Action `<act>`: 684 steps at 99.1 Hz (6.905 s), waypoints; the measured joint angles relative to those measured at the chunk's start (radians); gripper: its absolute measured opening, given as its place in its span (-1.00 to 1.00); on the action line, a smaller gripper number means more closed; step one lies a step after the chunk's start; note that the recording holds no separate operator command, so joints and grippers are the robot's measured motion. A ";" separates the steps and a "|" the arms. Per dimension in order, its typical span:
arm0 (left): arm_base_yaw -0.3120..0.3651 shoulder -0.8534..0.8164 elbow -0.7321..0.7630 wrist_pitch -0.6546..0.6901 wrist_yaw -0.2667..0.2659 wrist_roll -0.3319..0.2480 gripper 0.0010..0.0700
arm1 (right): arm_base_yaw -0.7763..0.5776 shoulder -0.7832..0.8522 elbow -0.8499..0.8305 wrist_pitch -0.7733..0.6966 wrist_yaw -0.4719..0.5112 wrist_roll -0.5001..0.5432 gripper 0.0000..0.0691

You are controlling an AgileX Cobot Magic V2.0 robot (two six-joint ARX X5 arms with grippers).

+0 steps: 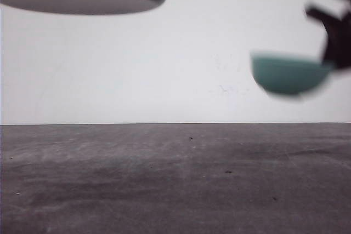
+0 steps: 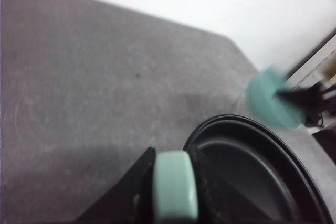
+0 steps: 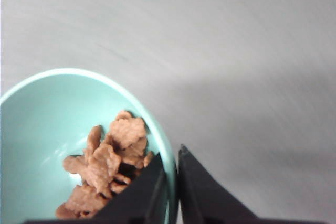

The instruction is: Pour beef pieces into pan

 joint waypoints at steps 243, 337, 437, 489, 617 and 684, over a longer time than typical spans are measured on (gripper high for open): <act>-0.139 0.267 0.116 0.071 0.095 -0.070 -0.86 | 0.419 -0.072 0.280 -0.274 0.541 -0.231 -0.95; -0.139 0.267 0.116 0.154 0.071 -0.044 -0.86 | -0.053 0.307 -0.039 -0.061 0.157 -0.010 -0.78; -0.049 0.830 0.035 0.683 -0.143 0.008 -0.86 | 0.061 -0.399 -0.037 -0.071 0.168 -0.006 0.56; 0.029 0.964 0.035 0.667 -0.129 0.001 0.30 | 0.064 -0.478 -0.037 -0.176 0.210 -0.046 0.56; -0.018 0.072 0.035 0.073 -0.105 0.266 -0.93 | 0.080 -0.628 -0.037 -0.308 0.210 -0.168 -0.97; 0.008 0.011 0.022 0.097 -0.326 0.349 -0.93 | 0.080 -0.628 -0.037 -0.308 0.210 -0.168 -0.97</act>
